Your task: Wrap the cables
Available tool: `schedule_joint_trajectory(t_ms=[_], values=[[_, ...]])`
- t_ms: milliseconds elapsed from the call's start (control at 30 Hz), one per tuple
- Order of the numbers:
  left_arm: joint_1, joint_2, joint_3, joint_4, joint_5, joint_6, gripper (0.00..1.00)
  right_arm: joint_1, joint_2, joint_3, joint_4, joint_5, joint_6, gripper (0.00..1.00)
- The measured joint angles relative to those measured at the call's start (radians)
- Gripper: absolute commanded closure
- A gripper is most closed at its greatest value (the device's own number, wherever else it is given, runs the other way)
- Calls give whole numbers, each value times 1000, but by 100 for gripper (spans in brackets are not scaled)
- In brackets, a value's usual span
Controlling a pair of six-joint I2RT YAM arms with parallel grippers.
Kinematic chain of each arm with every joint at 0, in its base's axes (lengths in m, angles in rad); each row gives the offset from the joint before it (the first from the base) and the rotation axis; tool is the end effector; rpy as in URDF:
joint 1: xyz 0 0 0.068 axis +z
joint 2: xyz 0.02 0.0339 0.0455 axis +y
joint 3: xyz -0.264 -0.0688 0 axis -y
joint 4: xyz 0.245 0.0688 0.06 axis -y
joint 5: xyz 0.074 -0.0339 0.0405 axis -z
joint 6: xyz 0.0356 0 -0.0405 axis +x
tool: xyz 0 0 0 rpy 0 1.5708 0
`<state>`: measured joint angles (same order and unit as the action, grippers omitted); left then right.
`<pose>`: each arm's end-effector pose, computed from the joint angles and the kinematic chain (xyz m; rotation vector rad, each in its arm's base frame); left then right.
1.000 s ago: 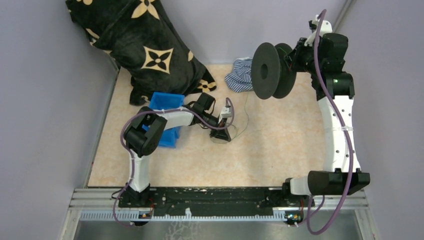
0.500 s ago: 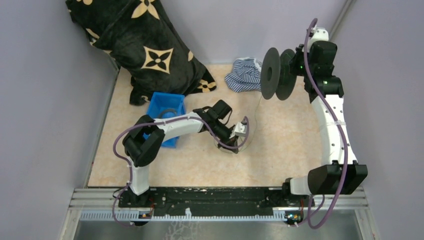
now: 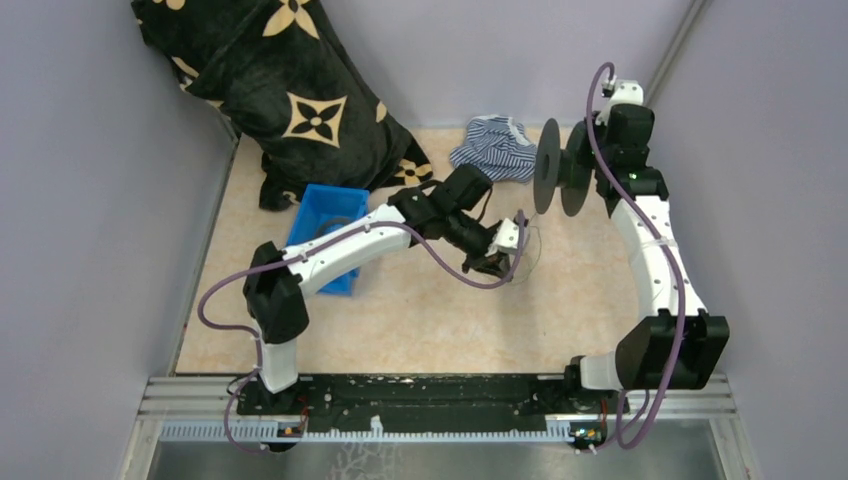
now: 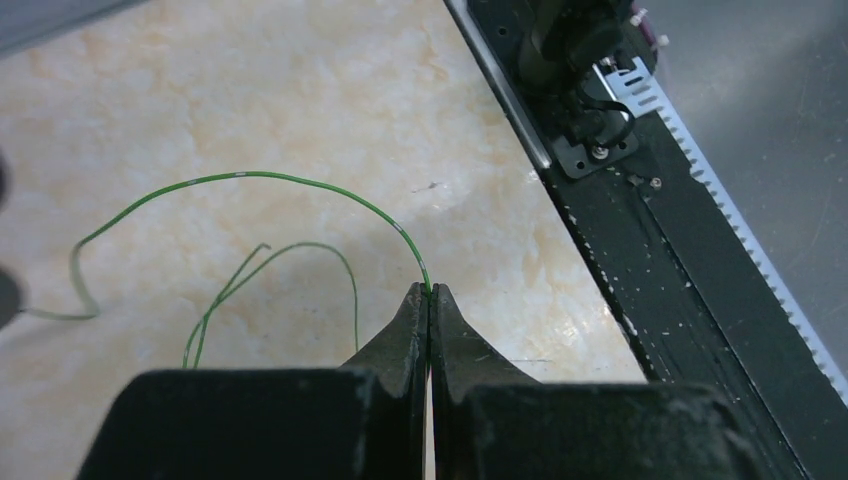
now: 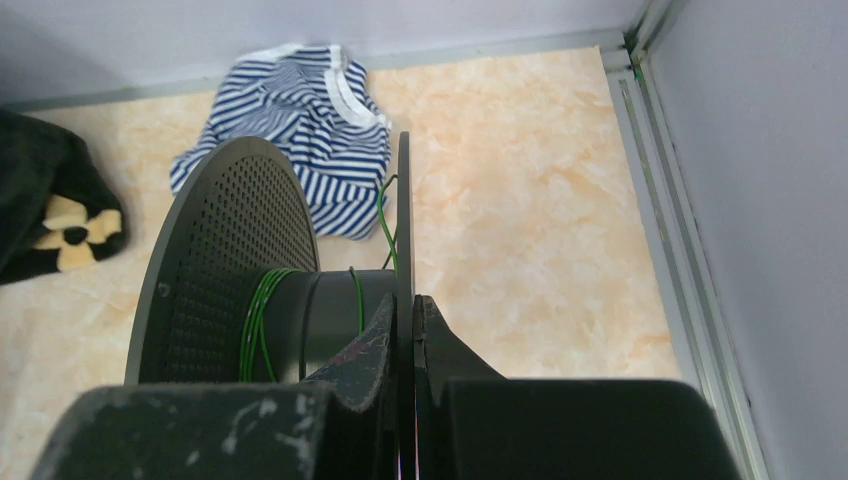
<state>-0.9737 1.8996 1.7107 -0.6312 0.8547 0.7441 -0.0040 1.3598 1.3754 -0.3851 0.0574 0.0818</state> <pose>0.2159 -0.3654 0.3051 1.9777 1.1703 -1.1254 0.3109 -0.0033 0.3959 0.1213 1.9359 -0.0040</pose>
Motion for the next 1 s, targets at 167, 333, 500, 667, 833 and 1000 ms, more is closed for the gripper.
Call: schedule_joint_trajectory(t_ms=[167,333,500,667,833,1000], values=[[-2,0,171,-70,-65,-24,100,15,-12,-82,30,41,-34,100],[-1,0,361,-103,-178,-52,100,48,-40,-153,50,65,-66,100],[4,0,443,-101,-302,-79,100,57,-71,-187,56,66,-87,100],[19,1,460,-103,-388,-96,100,59,-96,-212,65,66,-106,100],[40,4,502,-94,-438,-103,100,59,-109,-259,64,60,-124,100],[69,4,516,-58,-466,-124,100,59,-124,-304,64,32,-150,100]])
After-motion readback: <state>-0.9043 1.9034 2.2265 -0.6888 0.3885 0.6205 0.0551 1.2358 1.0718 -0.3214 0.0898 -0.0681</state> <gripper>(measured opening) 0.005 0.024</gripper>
